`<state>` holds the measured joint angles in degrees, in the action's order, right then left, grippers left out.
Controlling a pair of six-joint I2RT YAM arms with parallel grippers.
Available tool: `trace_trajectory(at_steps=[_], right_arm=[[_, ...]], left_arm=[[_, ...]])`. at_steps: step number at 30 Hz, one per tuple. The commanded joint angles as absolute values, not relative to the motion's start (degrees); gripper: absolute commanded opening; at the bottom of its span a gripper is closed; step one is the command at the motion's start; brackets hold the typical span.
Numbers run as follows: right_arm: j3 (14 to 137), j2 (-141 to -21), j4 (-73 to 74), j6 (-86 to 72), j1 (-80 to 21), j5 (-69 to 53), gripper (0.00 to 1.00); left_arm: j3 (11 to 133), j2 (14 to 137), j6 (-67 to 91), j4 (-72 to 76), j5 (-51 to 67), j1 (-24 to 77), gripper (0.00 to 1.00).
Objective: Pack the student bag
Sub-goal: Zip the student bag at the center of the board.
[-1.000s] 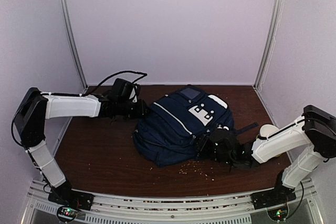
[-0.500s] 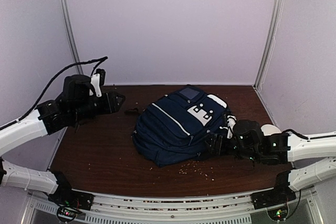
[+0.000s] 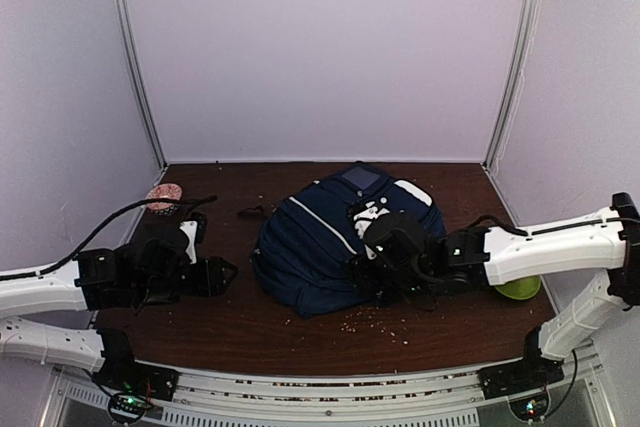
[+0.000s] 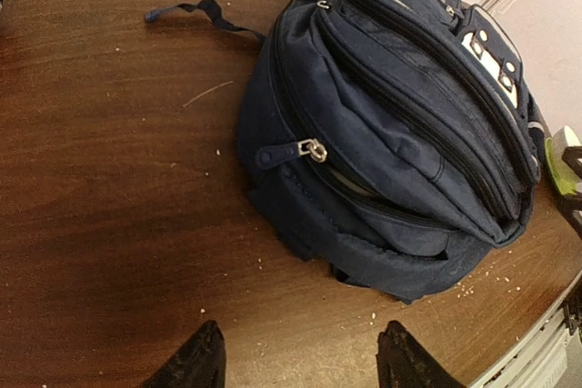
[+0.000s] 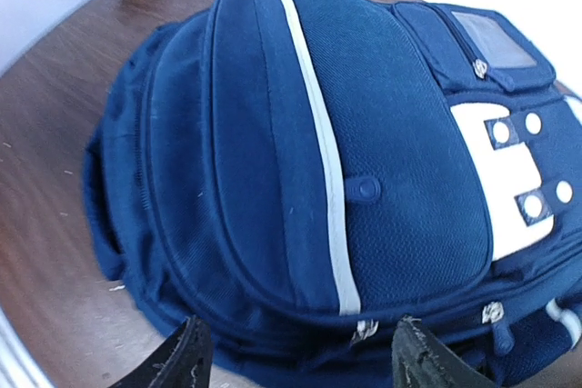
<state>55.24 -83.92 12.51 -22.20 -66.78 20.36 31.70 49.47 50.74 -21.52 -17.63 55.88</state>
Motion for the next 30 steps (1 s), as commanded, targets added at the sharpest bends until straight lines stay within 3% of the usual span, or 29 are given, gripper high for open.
trace_trajectory(at_steps=[1,6,14,21,30], right_arm=[[62.43,-91.04,15.59,-14.02,-66.83,27.90,0.68],[69.60,-98.17,19.28,-10.88,-66.69,32.11,0.64],[76.68,-99.39,22.86,-10.06,-65.35,34.90,0.00],[81.79,-94.49,23.30,-19.37,-60.19,30.46,0.00],[74.75,-92.29,10.75,-41.43,-53.66,25.60,0.00]], left_arm=[[31.44,48.25,53.68,-20.13,-18.85,57.25,0.97],[30.07,48.72,53.63,-19.14,-18.25,57.39,0.96],[27.11,47.56,54.72,-18.09,-19.20,57.39,0.96],[26.95,49.43,52.80,-15.01,-20.54,57.08,0.97],[26.71,53.56,51.00,-6.64,-14.62,52.04,0.98]])
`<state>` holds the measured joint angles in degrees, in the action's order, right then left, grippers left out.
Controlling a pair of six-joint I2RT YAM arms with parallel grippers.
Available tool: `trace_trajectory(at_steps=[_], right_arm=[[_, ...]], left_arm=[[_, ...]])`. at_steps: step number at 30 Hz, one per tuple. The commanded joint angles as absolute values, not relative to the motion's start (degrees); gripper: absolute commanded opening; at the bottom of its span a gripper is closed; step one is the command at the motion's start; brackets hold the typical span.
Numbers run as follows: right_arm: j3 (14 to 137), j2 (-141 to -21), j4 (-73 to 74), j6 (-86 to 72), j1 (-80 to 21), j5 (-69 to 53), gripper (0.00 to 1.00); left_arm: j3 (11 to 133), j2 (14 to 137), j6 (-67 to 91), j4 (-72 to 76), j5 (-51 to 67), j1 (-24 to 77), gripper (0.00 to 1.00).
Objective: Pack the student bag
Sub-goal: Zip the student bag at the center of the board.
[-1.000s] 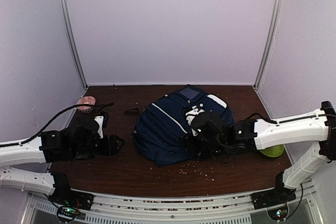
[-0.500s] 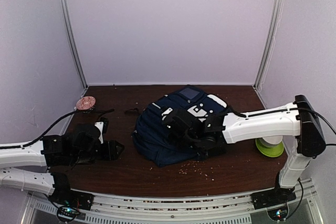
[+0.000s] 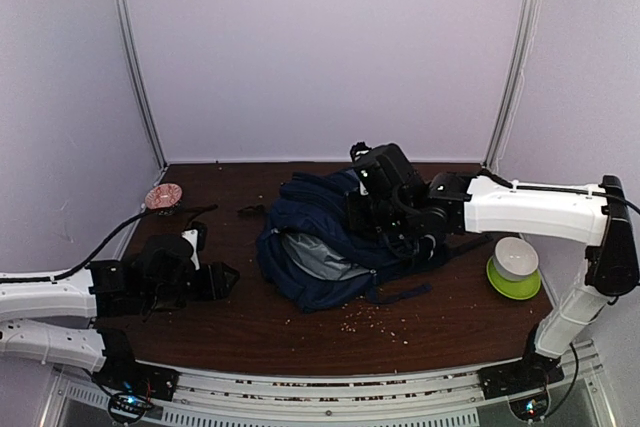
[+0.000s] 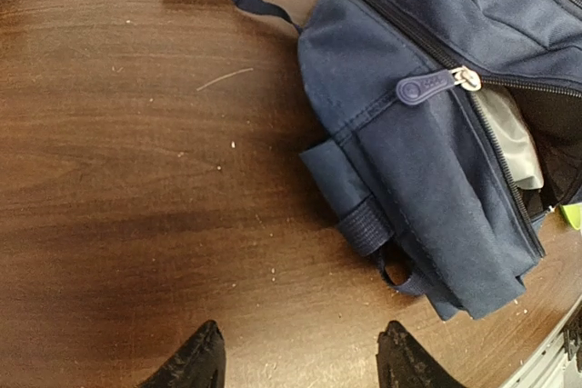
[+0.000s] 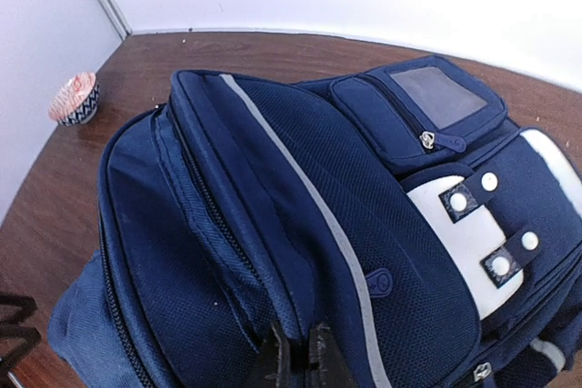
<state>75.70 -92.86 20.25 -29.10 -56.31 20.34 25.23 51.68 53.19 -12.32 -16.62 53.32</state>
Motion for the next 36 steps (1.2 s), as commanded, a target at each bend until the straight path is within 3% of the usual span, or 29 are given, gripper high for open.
trace_trajectory(at_steps=[1,13,14,18,22,31,36], right_arm=[[75.87,-93.37,10.45,-42.69,-53.75,25.22,0.00],[92.85,-108.19,16.42,-45.10,-57.34,21.74,0.00],[93.27,-108.02,17.20,-44.39,-57.32,21.04,0.04],[89.27,-101.88,19.02,-39.63,-57.06,19.82,0.45],[81.77,-92.38,21.78,-35.92,-55.82,19.06,0.62],[52.17,-72.51,14.77,-24.18,-55.84,10.01,0.59],[41.65,-69.46,8.82,-30.87,-55.86,9.57,0.59]], left_arm=[[27.32,54.32,50.56,-6.72,-14.34,51.77,0.98],[25.88,52.74,52.20,-7.79,-14.32,50.98,0.98],[25.72,52.03,52.36,-8.67,-14.58,50.98,0.98],[24.31,47.93,52.98,-11.43,-15.98,50.98,0.98],[23.39,44.86,52.93,-13.61,-17.46,50.98,0.98],[25.78,37.55,48.32,-19.55,-25.33,50.82,0.98],[22.68,32.94,42.99,-8.55,-16.79,50.80,0.98]])
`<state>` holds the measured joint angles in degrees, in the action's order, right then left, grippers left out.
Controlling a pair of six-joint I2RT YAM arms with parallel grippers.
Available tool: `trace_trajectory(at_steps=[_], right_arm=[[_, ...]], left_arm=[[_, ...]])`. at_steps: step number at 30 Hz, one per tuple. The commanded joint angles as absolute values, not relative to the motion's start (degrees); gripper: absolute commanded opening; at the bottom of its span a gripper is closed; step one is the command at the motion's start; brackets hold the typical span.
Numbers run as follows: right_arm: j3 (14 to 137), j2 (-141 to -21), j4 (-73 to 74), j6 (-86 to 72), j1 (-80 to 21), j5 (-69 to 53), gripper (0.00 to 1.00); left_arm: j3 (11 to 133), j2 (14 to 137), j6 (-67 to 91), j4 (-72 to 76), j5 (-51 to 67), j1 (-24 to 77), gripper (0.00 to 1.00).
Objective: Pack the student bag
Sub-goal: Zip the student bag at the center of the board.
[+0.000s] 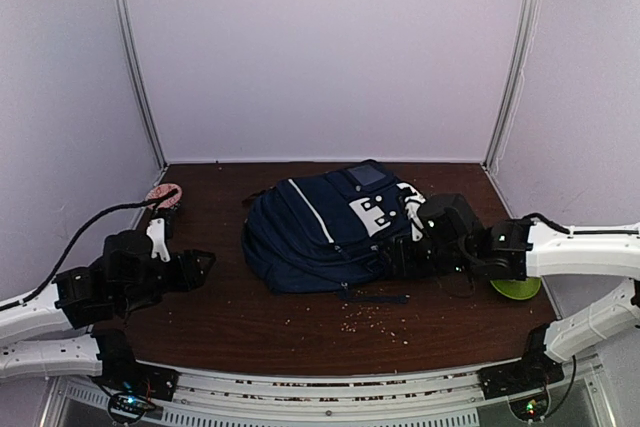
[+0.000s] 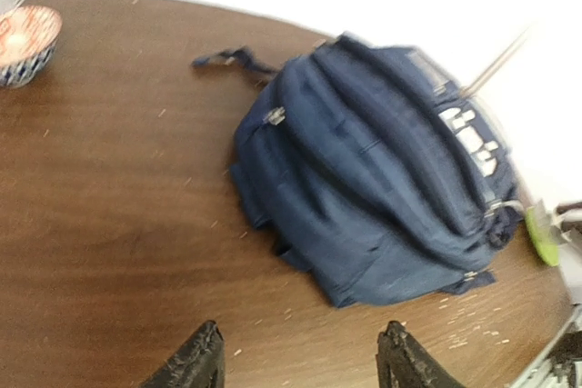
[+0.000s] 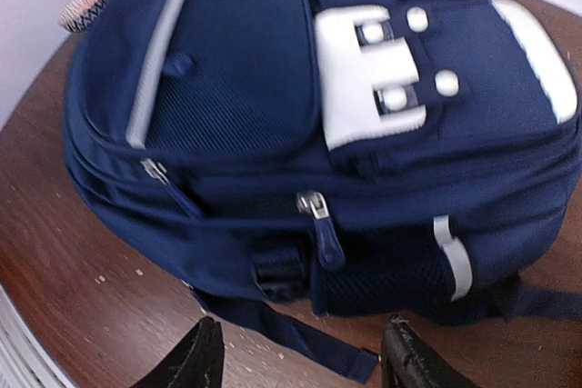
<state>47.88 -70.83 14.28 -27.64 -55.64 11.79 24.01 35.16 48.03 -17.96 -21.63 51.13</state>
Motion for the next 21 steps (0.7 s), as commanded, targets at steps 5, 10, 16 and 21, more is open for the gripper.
trace_trajectory(at_steps=[5,10,16,21], right_arm=[[40.08,-72.92,8.90,-36.85,-55.82,13.40,0.59],[38.20,-75.27,5.78,-38.80,-56.75,13.94,0.58],[42.64,-76.85,5.52,-31.76,-63.25,15.04,0.58],[49.92,-81.91,10.28,-22.51,-66.35,15.14,0.56]], left_arm=[[25.78,43.24,43.88,-3.23,-7.82,51.77,0.97],[30.84,54.44,45.10,-3.26,-10.83,58.12,0.97],[33.57,62.43,47.11,0.08,-9.90,60.61,0.96],[34.43,64.38,47.92,-0.09,-10.29,61.17,0.95]])
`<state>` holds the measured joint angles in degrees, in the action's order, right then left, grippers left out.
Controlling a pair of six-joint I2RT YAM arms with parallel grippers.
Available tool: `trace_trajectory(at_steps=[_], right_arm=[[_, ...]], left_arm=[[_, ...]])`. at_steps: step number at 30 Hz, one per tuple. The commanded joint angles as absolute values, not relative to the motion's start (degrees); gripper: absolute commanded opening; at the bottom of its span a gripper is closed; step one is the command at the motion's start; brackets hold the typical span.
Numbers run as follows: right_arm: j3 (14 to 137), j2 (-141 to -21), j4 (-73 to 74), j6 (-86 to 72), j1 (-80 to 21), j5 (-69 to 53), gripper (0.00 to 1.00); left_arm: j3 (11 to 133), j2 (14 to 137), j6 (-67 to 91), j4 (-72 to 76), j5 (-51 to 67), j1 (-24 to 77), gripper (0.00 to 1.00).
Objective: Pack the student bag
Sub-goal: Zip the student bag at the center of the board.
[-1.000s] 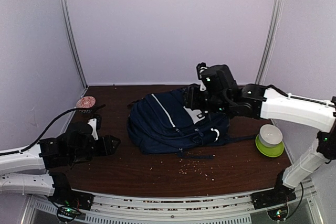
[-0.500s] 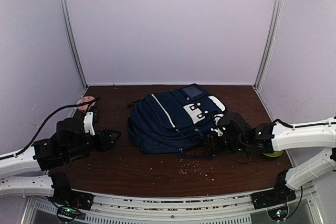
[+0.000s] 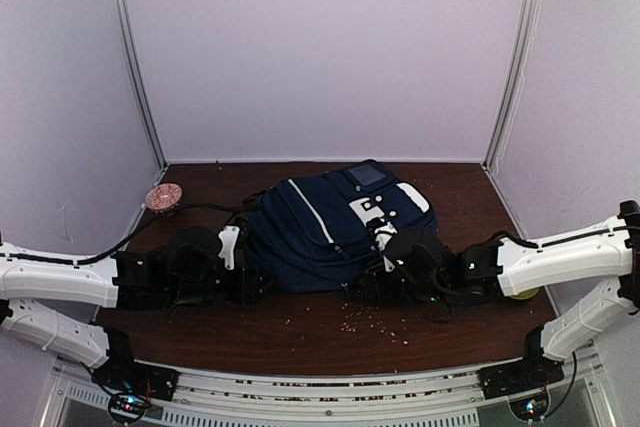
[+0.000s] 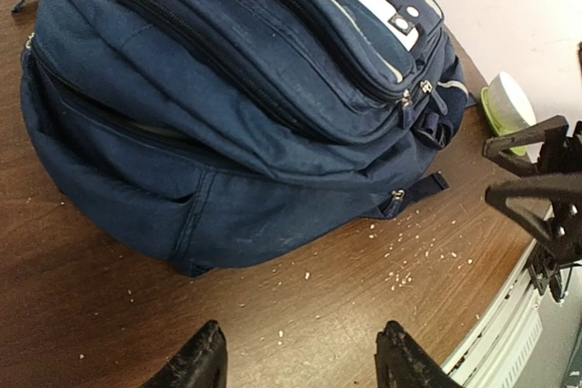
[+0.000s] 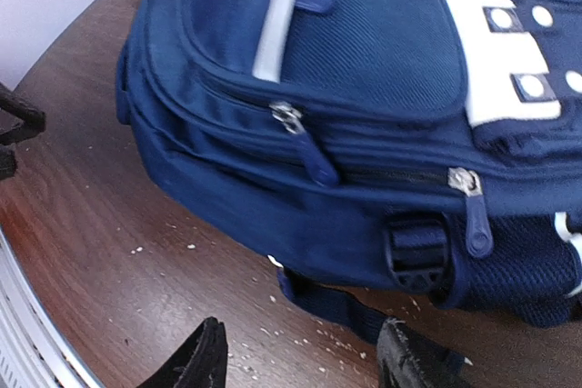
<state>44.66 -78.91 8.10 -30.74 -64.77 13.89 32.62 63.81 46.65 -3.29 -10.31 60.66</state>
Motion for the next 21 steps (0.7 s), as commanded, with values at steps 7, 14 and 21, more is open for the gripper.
trace_trajectory(at_steps=[7,14,21], right_arm=[[58.29,-89.33,9.63,-17.72,-65.91,14.17,0.55],[65.59,-97.55,12.22,-16.63,-66.18,11.57,0.53],[68.79,-100.75,11.85,-17.45,-65.90,17.86,0.53]], left_arm=[[31.71,60.99,50.51,-2.39,-12.81,61.44,0.95],[28.81,56.06,51.59,-5.16,-14.46,61.48,0.95],[28.50,55.90,51.34,-5.98,-15.23,61.51,0.95]])
